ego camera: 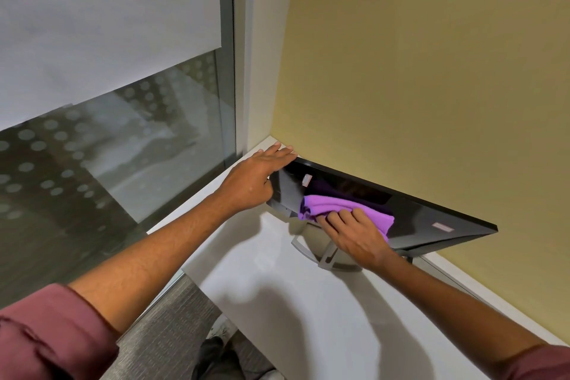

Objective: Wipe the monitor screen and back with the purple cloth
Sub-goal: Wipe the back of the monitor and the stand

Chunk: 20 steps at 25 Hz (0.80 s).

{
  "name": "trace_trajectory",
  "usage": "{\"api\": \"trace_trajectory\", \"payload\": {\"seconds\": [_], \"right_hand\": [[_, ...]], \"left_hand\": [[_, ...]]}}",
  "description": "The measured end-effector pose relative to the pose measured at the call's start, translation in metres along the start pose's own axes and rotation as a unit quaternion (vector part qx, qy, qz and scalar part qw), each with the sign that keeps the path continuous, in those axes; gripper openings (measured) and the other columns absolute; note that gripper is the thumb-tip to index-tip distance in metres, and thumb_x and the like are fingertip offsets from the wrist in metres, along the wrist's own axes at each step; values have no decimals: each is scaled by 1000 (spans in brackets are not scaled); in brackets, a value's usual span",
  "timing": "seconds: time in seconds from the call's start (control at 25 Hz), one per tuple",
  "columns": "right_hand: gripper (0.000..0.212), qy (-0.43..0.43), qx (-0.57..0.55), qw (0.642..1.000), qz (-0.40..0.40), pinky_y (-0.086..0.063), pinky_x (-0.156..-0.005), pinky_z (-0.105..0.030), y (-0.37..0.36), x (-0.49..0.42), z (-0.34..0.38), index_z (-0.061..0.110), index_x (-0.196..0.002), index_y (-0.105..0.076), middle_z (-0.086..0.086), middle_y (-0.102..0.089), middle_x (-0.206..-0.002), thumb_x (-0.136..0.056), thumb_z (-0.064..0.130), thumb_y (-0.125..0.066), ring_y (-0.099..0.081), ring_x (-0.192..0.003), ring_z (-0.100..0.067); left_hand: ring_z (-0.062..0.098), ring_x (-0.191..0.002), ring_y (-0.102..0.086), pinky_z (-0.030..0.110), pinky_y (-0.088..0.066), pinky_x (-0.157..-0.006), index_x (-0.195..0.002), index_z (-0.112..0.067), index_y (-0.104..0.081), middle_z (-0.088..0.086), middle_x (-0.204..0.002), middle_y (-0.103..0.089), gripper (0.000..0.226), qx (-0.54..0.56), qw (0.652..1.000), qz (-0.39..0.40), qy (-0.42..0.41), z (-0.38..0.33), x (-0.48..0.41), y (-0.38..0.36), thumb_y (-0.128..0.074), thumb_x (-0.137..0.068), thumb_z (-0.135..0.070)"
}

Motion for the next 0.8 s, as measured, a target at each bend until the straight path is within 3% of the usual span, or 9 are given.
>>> {"api": "trace_trajectory", "payload": {"seconds": [0.2,0.28,0.36,0.4,0.48,0.8], "right_hand": [[45,-36,-12,994,-106,-46,-71,-42,55,-30,-37,2,-149,-55,-14,-65,-124,-104,0,-55,-63,-99,-33],[48,-5,-17,989,-147,-52,-88,-45,71,-42,-44,0,-155,-50,-16,-58,-151,-107,2,-51,-62,-127,-34],[54,31,-14,990,-140,-43,-119,-50,74,-54,-44,1,-165,-33,-16,-30,-173,-111,7,-41,-34,-158,-34],[57,41,-12,991,-127,-34,-126,-51,72,-62,-42,2,-167,-24,-16,-19,-177,-112,9,-37,-21,-163,-34],[59,46,-7,994,-99,-27,-130,-51,65,-73,-38,2,-169,-15,-16,-10,-178,-113,10,-32,-12,-165,-35],[61,45,-5,998,-45,-12,-134,-48,42,-81,-26,1,-169,-3,-16,-2,-179,-110,11,-13,-5,-165,-35]], "left_hand": [[15,-165,-20,47,-24,-133,-165,-25,-41,-6,-173,-35,99,-10,1000,7,5,-6,0,4,-44,-74,15],[16,-165,-21,48,-25,-133,-165,-25,-42,-6,-173,-36,99,-3,1000,7,3,-6,1,3,-41,-73,15],[16,-164,-23,48,-26,-133,-164,-23,-42,-5,-172,-38,97,9,1000,4,5,-6,4,3,-39,-74,13],[17,-164,-24,48,-26,-133,-164,-22,-43,-4,-172,-38,95,16,1000,0,10,-5,5,4,-39,-76,12],[18,-164,-26,47,-25,-133,-164,-20,-42,0,-171,-39,90,25,999,-2,21,-5,4,5,-43,-81,14],[15,-164,-24,37,-17,-135,-167,-21,-36,-2,-174,-33,87,31,999,2,24,-7,1,12,-45,-89,18]]}}
Point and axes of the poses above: each hand's wrist, its own x-axis away from the middle knuckle, its own y-axis out of the back of the hand, z = x × y, the point moved 7 cm from there along -x, towards the middle knuckle
